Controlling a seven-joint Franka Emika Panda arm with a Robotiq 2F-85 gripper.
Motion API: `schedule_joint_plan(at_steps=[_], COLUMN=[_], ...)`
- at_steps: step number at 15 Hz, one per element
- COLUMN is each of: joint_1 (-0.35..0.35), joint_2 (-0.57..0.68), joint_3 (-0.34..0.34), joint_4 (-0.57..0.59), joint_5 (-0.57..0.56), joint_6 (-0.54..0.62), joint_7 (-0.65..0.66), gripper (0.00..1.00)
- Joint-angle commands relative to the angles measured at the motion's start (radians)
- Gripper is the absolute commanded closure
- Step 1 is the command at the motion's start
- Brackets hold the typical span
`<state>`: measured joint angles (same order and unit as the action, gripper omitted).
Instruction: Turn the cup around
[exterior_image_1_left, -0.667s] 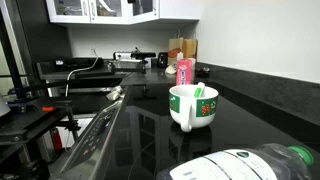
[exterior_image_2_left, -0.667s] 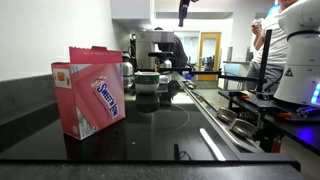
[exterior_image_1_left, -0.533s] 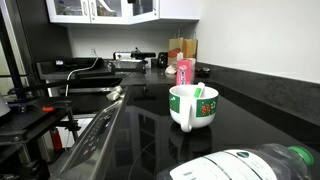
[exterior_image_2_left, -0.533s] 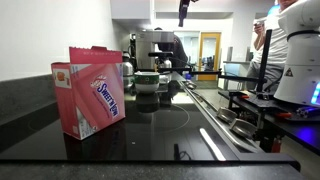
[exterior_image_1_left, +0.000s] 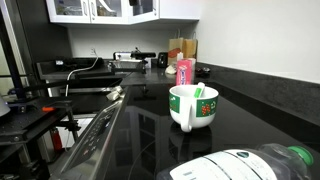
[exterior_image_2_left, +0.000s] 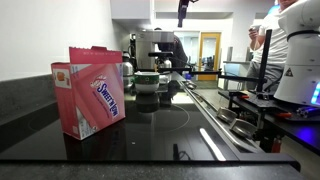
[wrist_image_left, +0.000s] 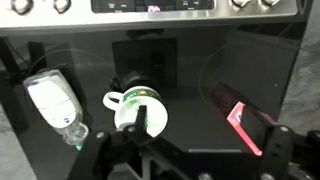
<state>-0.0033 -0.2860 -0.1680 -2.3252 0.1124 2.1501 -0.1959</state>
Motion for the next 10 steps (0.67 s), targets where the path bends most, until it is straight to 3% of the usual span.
schedule_joint_plan(at_steps=[1,5,10], joint_1=[0.006,0.014,-0.009], joint_2=[0.121,0.31,0.568], joint_3=[0.028,0.076,0.12], joint_4=[0.062,0.112,0.254], joint_5=[0.038,0.024,-0.034], joint_6=[0.044,0.201,0.274], joint_7=[-0.038,-0.136,-0.08], gripper=[0.0,0.0,0.0])
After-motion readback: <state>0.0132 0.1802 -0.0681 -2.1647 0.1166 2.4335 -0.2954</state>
